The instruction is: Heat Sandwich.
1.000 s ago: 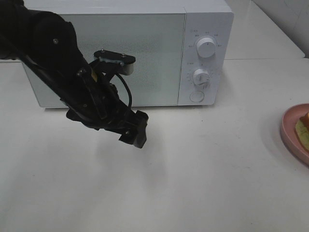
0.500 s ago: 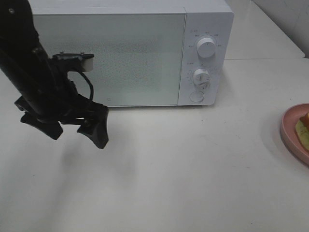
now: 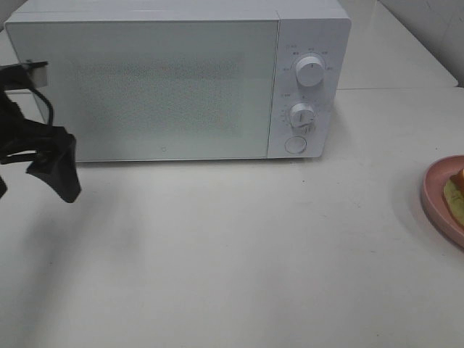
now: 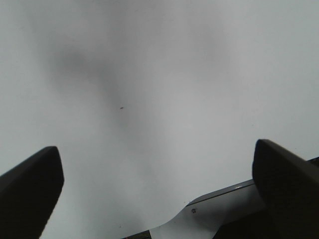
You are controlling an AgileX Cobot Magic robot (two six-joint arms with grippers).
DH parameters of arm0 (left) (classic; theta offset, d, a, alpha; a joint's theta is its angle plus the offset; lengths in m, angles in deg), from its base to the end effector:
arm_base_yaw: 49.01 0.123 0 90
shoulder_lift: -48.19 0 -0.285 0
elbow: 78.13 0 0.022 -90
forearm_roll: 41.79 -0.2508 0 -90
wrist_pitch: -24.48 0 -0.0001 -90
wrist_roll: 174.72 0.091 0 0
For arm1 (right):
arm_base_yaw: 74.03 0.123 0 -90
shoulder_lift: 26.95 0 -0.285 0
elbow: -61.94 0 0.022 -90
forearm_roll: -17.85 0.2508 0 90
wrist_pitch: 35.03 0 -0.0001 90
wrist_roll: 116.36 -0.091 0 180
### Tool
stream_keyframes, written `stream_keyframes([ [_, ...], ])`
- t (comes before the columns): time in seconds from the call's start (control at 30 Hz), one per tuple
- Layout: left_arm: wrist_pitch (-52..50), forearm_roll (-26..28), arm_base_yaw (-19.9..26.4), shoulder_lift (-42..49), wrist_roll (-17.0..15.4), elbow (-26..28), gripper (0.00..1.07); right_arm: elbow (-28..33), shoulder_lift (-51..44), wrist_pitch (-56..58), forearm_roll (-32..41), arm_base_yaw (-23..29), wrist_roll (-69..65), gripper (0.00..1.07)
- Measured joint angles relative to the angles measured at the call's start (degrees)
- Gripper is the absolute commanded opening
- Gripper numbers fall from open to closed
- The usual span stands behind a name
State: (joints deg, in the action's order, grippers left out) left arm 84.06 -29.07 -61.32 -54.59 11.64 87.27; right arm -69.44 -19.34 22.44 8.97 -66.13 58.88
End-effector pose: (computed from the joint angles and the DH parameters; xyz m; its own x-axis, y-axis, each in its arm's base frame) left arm 0.2909 -0.0812 0.2160 -0.9756 0.2101 -0.0634 0.2185 0.9572 -0.1897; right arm -0.0018 -0.0122 0.2825 -0.3931 -0.0553 -0.9178 -0.0182 0.9985 -0.0523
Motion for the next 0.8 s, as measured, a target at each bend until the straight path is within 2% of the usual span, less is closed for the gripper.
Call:
stream_keyframes([
  [0.1, 0.46, -0.29, 2.58, 1.66, 0.00, -1.60, 0.98, 0.00, 0.00, 0.00, 0.00, 0.00, 0.00, 0.74],
  [0.17, 0.74, -0.69, 6.25, 4.58, 0.74, -4.98, 0.98, 0.00, 0.00, 0.00, 0.00, 0.00, 0.00, 0.74],
  [0.23, 0.80, -0.74, 7.16, 5.73, 1.03, -6.07, 0.98, 0.00, 0.00, 0.00, 0.00, 0.00, 0.00, 0.74],
  [0.37, 0.80, -2.35, 12.32, 13.29, 1.38, -14.21, 0.98, 0.00, 0.00, 0.00, 0.00, 0.00, 0.00, 0.74],
  [0.53, 0.80, -2.86, 13.87, 20.40, 1.32, -19.19, 0.98, 0.00, 0.00, 0.00, 0.00, 0.00, 0.00, 0.74],
  [0.8, 0.69, -2.86, 13.87, 30.71, 1.32, -23.20, 0.98, 0.00, 0.00, 0.00, 0.00, 0.00, 0.00, 0.74],
])
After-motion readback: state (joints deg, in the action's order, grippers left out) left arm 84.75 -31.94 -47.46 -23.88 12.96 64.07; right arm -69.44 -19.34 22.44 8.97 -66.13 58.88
